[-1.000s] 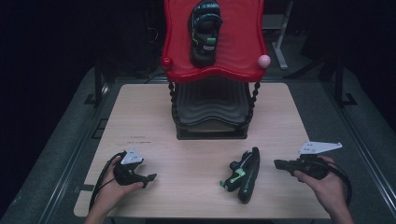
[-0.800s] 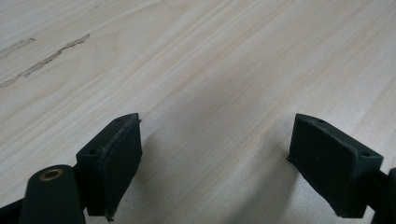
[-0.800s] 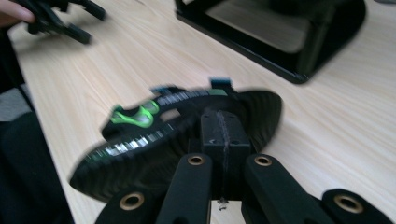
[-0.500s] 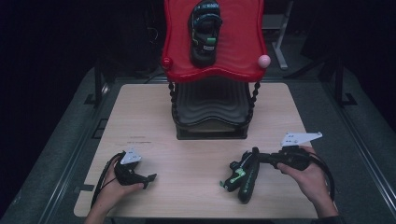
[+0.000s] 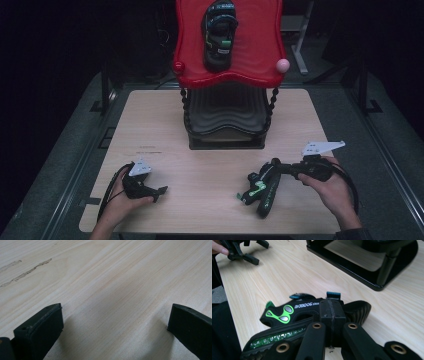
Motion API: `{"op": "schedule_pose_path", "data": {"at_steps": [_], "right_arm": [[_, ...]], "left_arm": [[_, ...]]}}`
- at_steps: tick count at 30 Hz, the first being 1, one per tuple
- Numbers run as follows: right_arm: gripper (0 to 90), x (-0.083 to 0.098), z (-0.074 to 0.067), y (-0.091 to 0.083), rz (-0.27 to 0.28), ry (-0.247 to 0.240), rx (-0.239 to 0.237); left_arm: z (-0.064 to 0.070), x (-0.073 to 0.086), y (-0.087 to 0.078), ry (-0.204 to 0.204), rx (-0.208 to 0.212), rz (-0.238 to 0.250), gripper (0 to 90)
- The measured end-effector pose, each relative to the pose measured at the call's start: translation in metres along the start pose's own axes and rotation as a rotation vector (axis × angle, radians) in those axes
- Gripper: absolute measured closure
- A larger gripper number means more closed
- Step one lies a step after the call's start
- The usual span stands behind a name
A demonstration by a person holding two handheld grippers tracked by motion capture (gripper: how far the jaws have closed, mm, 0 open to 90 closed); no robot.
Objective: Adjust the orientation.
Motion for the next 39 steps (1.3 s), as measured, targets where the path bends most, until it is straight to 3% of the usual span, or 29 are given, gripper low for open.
{"op": "schedule_pose_path", "data": {"at_steps": [13,23,29,30,39], "right_arm": [[90.0,0.045,0.016,-0.019,-0.008,0.071,0.021],[90.0,0.072,0.026,-0.015,-0.046,0.119,0.014],[90.0,0.079,0.03,-0.007,-0.083,0.132,0.014],[90.0,0.082,0.032,-0.005,-0.116,0.125,0.043],[90.0,0.083,0.042,-0.003,-0.083,0.156,0.027]], "left_arm": [[0.0,0.0,0.0,0.0,0.0,0.0,0.0],[0.0,0.0,0.0,0.0,0.0,0.002,0.0],[0.0,0.0,0.0,0.0,0.0,0.002,0.0],[0.0,0.0,0.0,0.0,0.0,0.002,0.0],[0.0,0.0,0.0,0.001,0.001,0.002,0.0]]}}
Point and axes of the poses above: each handheld gripper's, and its own axes: y roughly forward along the jaws, x roughly out of its underside, z roughly to its right, the point moved 9 cm from there along y, roughly forward along the jaws, and after that the axes turned 15 degrees about -z, right-handed, at the moved point
